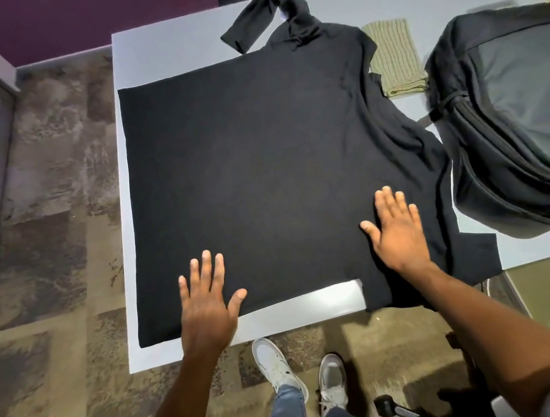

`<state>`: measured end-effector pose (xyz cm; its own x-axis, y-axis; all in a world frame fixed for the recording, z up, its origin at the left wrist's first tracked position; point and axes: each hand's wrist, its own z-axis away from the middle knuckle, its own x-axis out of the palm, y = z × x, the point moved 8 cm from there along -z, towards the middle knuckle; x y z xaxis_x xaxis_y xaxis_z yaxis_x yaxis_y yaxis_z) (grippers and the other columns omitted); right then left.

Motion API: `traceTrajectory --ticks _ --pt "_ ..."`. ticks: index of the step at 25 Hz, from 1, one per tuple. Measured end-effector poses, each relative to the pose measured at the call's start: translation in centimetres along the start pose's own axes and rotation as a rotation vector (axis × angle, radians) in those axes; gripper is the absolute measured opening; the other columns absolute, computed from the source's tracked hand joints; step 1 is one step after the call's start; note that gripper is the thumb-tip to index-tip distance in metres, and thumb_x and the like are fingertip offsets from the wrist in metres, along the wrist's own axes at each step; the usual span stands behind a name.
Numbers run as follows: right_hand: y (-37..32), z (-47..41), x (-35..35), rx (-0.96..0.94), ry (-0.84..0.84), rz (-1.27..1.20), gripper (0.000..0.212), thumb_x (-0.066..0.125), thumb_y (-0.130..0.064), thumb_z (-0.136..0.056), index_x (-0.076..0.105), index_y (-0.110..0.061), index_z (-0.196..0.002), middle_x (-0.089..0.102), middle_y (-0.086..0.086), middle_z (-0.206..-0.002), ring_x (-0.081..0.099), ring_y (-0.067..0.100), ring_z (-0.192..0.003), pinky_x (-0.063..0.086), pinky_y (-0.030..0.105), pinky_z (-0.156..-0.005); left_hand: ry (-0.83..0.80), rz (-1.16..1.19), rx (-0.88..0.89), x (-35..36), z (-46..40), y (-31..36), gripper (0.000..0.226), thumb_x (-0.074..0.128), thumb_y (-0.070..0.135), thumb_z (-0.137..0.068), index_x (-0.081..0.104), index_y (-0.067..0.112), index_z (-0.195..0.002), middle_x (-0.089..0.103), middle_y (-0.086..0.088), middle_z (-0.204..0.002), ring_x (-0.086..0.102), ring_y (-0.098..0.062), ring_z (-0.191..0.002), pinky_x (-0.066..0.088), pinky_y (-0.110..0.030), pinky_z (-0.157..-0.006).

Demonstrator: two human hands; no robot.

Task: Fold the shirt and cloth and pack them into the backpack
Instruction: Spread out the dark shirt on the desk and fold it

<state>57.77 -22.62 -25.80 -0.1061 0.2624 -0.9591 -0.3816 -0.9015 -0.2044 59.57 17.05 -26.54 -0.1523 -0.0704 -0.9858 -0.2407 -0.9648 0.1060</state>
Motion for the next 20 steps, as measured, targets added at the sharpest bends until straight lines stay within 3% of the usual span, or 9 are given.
traceTrajectory --ticks 2,7,14,16,18,20 --pt "1.0 -1.7 -1.3 0.06 -0.007 -0.012 0.076 0.032 -0.056 -0.1 0.017 -0.009 -0.159 0.01 0.009 -0.167 0.007 0.028 -0.154 0.007 0.049 -0.124 0.008 0.007 -0.014 -0.2 0.4 -1.2 0.078 0.021 0.066 -0.098 0.02 0.019 -0.16 0.008 -0.003 -0.168 0.001 -0.026 -0.155 0.01 -0.053 -0.124" --pt "-4.1 -7.9 -1.5 -0.13 -0.114 -0.036 0.076 0.033 -0.055 -0.102 0.012 -0.011 -0.16 0.003 0.005 -0.168 0.002 0.027 -0.155 0.003 0.046 -0.124 -0.023 0.027 -0.03 0.0 0.5 -1.7 0.079 0.018 0.069 -0.098 0.018 0.02 -0.16 0.008 -0.003 -0.168 0.003 -0.027 -0.155 0.011 -0.053 -0.124" --pt "3.2 -11.7 -3.2 0.1 -0.116 -0.057 0.075 0.034 -0.057 -0.102 0.011 -0.016 -0.16 0.002 0.0 -0.168 0.001 0.025 -0.155 0.004 0.051 -0.122 -0.027 0.039 -0.035 0.2 0.1 -2.1 0.081 0.014 0.07 -0.096 0.015 0.021 -0.16 0.008 -0.003 -0.168 0.003 -0.026 -0.155 0.01 -0.053 -0.124" --pt "3.5 -12.3 -4.2 0.173 -0.03 -0.101 0.071 0.037 -0.052 -0.102 0.022 -0.008 -0.156 0.016 0.01 -0.166 0.015 0.032 -0.152 0.013 0.052 -0.12 -0.022 0.042 -0.035 0.2 0.2 -2.0 0.081 0.015 0.07 -0.096 0.016 0.021 -0.16 0.008 -0.003 -0.168 0.003 -0.026 -0.155 0.011 -0.053 -0.124" --pt "2.9 -12.9 -6.3 0.147 0.163 -0.112 0.049 0.044 -0.035 -0.103 0.045 -0.004 -0.139 0.043 0.02 -0.149 0.039 0.041 -0.135 0.032 0.051 -0.11 -0.02 0.047 -0.042 0.4 0.4 -2.2 0.081 0.017 0.07 -0.096 0.017 0.021 -0.16 0.008 -0.002 -0.168 0.002 -0.025 -0.155 0.011 -0.054 -0.124" --pt "3.4 -13.5 -8.5 0.166 0.333 -0.186 0.029 0.048 -0.021 -0.099 0.057 -0.007 -0.123 0.054 0.021 -0.129 0.05 0.044 -0.116 0.041 0.049 -0.098 -0.012 0.055 -0.027 0.6 0.3 -2.2 0.081 0.019 0.069 -0.096 0.019 0.019 -0.16 0.007 -0.002 -0.168 0.001 -0.024 -0.155 0.011 -0.054 -0.124"
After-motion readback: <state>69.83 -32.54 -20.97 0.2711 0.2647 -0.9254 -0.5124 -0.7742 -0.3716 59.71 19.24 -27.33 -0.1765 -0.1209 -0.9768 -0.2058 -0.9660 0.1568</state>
